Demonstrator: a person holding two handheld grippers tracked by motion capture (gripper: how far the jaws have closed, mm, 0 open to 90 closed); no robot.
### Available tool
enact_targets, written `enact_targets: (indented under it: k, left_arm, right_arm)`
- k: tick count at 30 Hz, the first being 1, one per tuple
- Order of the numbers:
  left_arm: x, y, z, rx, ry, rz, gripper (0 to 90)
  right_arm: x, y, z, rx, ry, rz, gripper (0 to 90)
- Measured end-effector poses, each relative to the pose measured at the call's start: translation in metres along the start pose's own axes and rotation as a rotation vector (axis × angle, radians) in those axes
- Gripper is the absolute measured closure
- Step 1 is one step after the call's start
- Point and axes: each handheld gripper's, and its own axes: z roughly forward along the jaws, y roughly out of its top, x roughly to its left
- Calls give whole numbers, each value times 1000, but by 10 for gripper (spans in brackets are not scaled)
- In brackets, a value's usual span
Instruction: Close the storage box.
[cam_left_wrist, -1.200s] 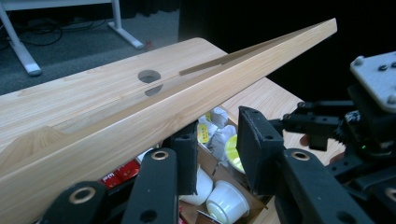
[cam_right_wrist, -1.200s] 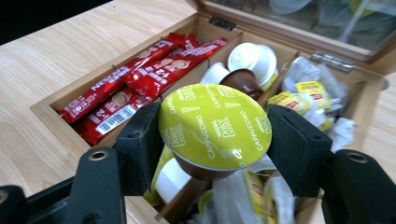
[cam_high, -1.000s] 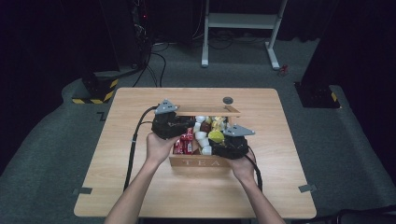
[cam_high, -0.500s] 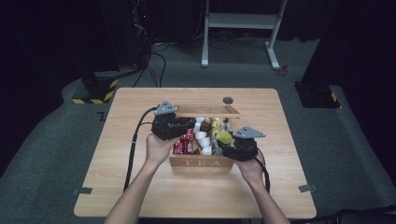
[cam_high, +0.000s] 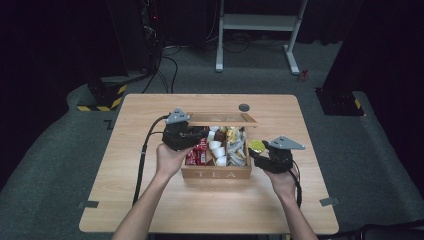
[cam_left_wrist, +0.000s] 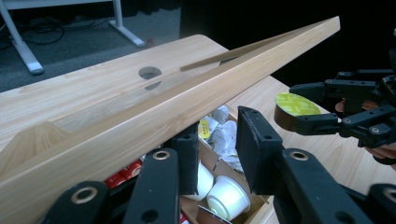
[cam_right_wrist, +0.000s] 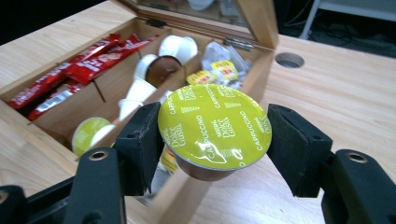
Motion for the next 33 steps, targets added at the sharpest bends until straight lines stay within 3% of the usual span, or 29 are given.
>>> enact_targets:
  k: [10, 22, 33]
  left_arm:
    - [1, 0, 0, 1, -6, -3, 711]
    - [1, -1, 0, 1, -6, -4, 712]
    - [1, -2, 0, 3, -7, -5, 718]
  right_arm:
    - [-19, -12, -2, 14, -42, 40, 382]
    - [-39, -39, 17, 98, -104, 87, 382]
    - [-44, -51, 38, 153, -142, 72, 381]
